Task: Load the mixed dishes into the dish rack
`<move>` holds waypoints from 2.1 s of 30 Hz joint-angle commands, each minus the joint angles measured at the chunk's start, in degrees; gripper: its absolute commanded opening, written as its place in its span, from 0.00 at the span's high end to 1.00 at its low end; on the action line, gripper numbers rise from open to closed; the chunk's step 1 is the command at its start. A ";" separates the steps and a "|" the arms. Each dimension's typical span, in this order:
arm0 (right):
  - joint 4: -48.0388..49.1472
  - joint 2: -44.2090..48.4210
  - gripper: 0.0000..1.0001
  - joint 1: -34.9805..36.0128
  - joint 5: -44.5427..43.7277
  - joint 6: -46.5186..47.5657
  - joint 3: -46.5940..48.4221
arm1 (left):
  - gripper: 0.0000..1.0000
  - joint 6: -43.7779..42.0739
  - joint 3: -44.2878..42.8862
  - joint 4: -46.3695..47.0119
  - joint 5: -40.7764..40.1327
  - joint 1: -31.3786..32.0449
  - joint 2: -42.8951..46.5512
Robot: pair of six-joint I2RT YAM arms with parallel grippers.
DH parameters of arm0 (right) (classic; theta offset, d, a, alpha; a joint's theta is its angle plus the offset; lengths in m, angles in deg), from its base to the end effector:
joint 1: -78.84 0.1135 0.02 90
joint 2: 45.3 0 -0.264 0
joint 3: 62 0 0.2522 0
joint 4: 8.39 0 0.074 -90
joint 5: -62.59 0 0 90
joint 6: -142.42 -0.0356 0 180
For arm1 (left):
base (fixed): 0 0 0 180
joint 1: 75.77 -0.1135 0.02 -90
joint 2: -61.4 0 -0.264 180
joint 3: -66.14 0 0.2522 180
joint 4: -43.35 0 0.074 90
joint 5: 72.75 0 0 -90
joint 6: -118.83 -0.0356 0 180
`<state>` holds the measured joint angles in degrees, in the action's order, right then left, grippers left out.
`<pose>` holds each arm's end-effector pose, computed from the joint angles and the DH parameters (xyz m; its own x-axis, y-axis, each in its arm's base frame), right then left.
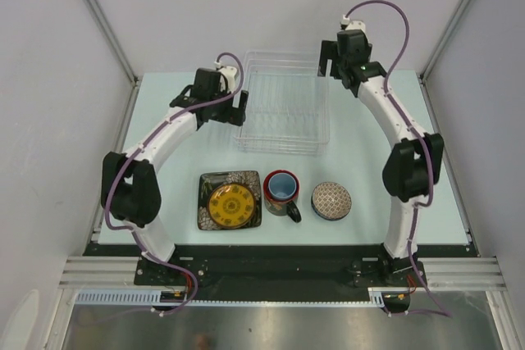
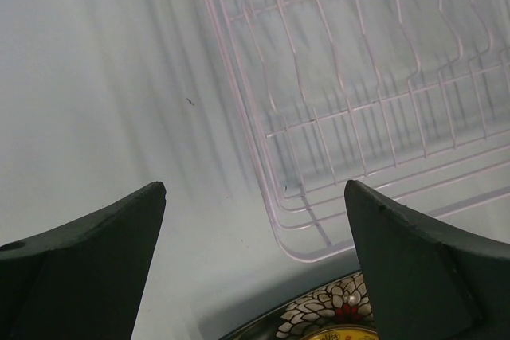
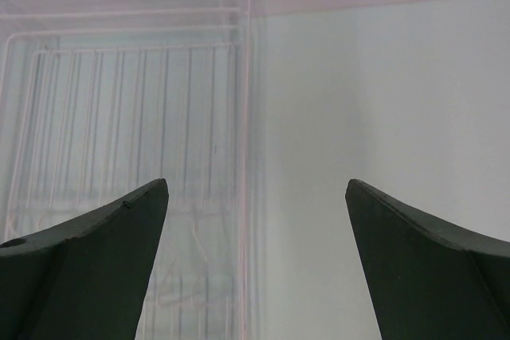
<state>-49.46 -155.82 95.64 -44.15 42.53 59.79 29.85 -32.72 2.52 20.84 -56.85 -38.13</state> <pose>0.4373 0.1213 0.3563 -0.4751 0.0284 -0.8795 0.0448 0.9990 0.0080 0.3757 -0.1311 0.2983 -0.6333 0.1983 -0.7481 0.3568 0.9326 -0.0548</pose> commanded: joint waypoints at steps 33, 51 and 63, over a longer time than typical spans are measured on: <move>13.42 -17.10 0.01 -4.14 2.92 -3.82 14.31 | 0.00 -7.43 16.63 14.85 -6.15 -0.46 0.91; 4.99 -34.67 0.03 -4.93 2.59 -4.26 29.70 | 0.00 -8.75 17.25 15.03 -6.67 -0.64 1.44; 6.13 -29.06 0.05 -7.66 -4.88 0.48 19.08 | 0.00 -10.86 18.83 16.69 -9.13 -2.57 1.09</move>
<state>-44.37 -189.87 89.76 -42.31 39.60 82.54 22.28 -15.85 19.37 15.25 -57.73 -37.86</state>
